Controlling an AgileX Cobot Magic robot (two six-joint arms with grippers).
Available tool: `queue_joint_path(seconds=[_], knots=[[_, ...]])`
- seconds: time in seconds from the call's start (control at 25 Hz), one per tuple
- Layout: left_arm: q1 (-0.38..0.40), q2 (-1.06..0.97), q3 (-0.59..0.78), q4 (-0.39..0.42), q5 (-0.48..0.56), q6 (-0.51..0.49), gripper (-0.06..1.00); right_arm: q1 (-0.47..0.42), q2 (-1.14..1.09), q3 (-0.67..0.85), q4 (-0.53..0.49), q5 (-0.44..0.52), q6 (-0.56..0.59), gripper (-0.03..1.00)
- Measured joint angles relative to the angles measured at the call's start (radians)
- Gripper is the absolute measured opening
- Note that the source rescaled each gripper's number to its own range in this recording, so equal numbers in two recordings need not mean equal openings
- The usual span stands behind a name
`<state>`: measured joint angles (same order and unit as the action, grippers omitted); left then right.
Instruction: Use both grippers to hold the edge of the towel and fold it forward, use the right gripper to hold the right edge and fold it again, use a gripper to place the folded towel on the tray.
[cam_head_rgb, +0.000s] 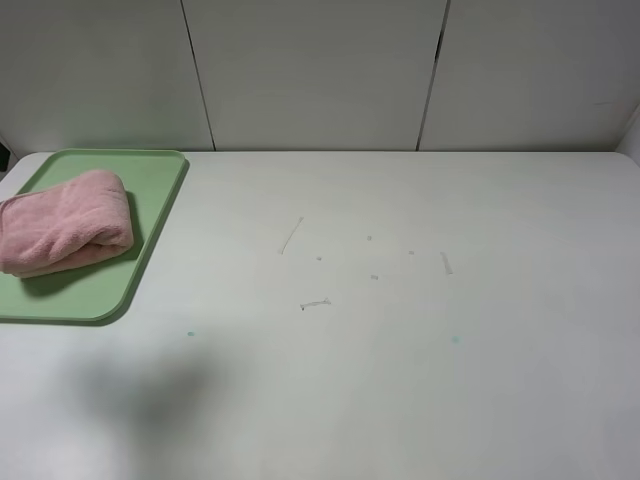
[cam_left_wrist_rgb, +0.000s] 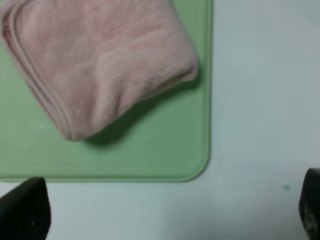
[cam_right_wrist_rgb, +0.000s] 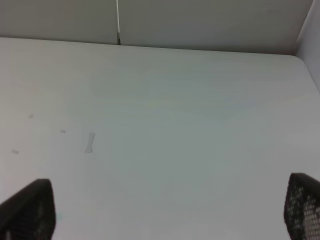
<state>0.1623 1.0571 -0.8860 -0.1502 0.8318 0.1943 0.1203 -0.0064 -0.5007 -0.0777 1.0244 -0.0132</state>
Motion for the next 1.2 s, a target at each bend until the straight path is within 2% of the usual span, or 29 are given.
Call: queue_joint_path(seconds=[0.16, 0.32, 0.48, 0.56, 0.68, 0.96, 1.2], knots=[[0.0, -0.127, 0.068, -0.046, -0.003, 0.0, 1.0, 0.0, 0.0, 0.0, 0.0, 0.0, 0.0, 1.0], [-0.001, -0.255, 0.135, -0.06, -0.005, 0.0, 1.0, 0.0, 0.0, 0.0, 0.0, 0.0, 0.0, 1.0], [-0.034, -0.342, 0.18, -0.067, -0.003, 0.0, 1.0, 0.0, 0.0, 0.0, 0.0, 0.0, 0.0, 1.0], [-0.083, -0.419, 0.223, -0.068, 0.022, 0.0, 1.0, 0.0, 0.0, 0.0, 0.0, 0.0, 0.0, 1.0], [-0.112, -0.495, 0.267, -0.069, 0.075, 0.0, 1.0, 0.0, 0.0, 0.0, 0.0, 0.0, 0.0, 1.0], [-0.129, -0.688, 0.369, -0.067, 0.134, 0.015, 1.0, 0.0, 0.0, 0.0, 0.0, 0.0, 0.0, 1.0], [-0.159, -0.803, 0.374, -0.067, 0.141, 0.034, 1.0, 0.0, 0.0, 0.0, 0.0, 0.0, 0.0, 1.0]])
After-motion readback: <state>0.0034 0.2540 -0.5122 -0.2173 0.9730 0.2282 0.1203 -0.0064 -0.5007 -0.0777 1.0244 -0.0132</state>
